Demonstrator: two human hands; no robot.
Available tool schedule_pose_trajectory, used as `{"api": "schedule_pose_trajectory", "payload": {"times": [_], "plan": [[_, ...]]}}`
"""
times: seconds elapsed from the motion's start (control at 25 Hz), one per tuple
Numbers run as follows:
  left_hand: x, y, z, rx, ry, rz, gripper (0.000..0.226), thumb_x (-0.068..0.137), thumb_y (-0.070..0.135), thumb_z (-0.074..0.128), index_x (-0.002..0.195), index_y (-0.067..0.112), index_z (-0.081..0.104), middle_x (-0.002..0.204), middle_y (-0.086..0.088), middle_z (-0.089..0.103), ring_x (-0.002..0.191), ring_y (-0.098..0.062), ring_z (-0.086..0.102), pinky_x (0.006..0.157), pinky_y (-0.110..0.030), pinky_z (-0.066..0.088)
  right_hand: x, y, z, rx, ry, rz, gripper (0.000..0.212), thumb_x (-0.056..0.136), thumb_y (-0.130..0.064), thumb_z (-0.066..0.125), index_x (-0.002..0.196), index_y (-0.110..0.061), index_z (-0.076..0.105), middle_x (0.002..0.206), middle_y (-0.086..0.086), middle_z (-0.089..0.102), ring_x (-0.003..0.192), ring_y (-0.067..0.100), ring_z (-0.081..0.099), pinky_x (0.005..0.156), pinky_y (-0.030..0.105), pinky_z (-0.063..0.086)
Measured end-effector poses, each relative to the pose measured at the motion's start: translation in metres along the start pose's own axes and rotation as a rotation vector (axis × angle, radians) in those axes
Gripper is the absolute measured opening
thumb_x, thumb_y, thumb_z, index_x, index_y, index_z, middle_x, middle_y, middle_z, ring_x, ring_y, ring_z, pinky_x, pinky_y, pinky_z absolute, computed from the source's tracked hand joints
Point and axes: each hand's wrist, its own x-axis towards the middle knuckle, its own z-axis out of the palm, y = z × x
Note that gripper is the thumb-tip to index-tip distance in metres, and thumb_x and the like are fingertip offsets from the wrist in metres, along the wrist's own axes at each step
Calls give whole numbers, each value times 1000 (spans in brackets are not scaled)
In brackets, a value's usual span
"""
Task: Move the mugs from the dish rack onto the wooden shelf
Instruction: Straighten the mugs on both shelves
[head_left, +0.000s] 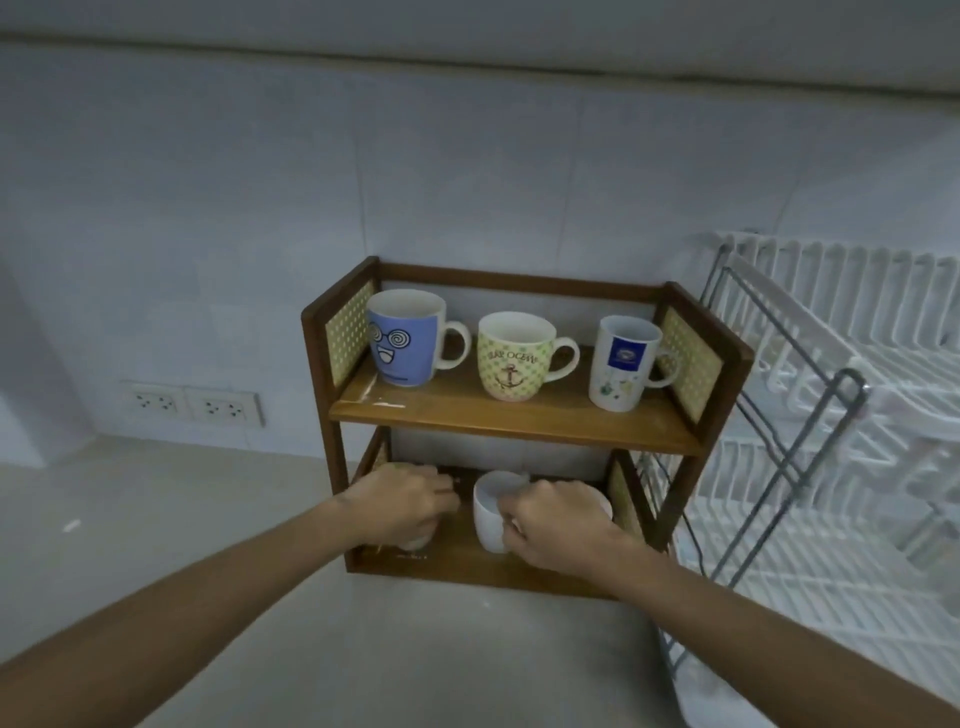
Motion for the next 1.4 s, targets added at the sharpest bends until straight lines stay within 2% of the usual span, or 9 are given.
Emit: {"api": "schedule_pose_trajectory", "payload": {"times": [0.12,0.24,0.44,0.56,0.68,0.88,1.0,1.16,1.4], "plan": [[14,-17,23,-327,-169,-703,62,90,51,48,143,19,38,146,-12,40,131,-33,41,101,-41,44,48,29,23,99,-360,134,72,88,-29,60,150,-23,23,156,6,27,137,30,35,108,44,38],[33,-17,42,-363,-381,-922,92,77,77,42,146,17,32,145,-16,43,133,-38,37,97,-43,44,80,44,38,86,-484,92,87,87,-24,65,153,-28,8,162,3,9,142,30,27,113,43,32],[47,-18,54,-160,-430,-875,89,73,79,47,136,16,44,120,-9,62,113,-30,56,77,-36,47,97,45,57,85,-477,134,89,83,-30,71,151,-23,15,153,9,30,136,31,36,109,40,37],[43,-33,54,-359,-393,-622,79,78,52,66,145,24,34,137,-6,55,122,-28,54,94,-39,49,99,46,59,88,-454,156,90,81,-39,71,151,-21,18,148,11,33,132,32,39,106,42,40],[38,-49,43,-585,-478,-476,98,73,30,77,150,33,17,157,-3,27,141,-28,31,109,-42,37,98,45,58,80,-474,132,88,80,-39,71,150,-21,21,146,12,37,129,32,43,103,41,43],[48,-33,49,-532,-479,-707,106,71,75,57,151,19,17,154,-12,32,135,-31,41,104,-44,43,97,45,57,25,-486,122,89,83,-33,70,151,-24,14,152,10,32,134,32,39,106,41,39],[51,-27,53,-461,-392,-704,91,75,62,63,147,17,29,145,-11,45,124,-28,52,96,-41,50,99,42,59,27,-475,159,89,81,-39,71,150,-21,18,147,11,36,131,32,41,104,43,42],[46,-51,39,-496,-551,-571,93,78,35,74,152,25,18,154,-7,33,136,-29,40,105,-38,42,98,42,62,48,-460,200,88,79,-45,71,148,-20,23,142,11,40,125,32,45,99,42,45],[50,-35,54,-455,-436,-758,82,78,64,59,141,15,39,133,-10,57,119,-28,56,95,-39,49,100,41,61,63,-482,215,86,78,-43,72,147,-21,26,142,11,39,125,32,45,100,43,45]]}}
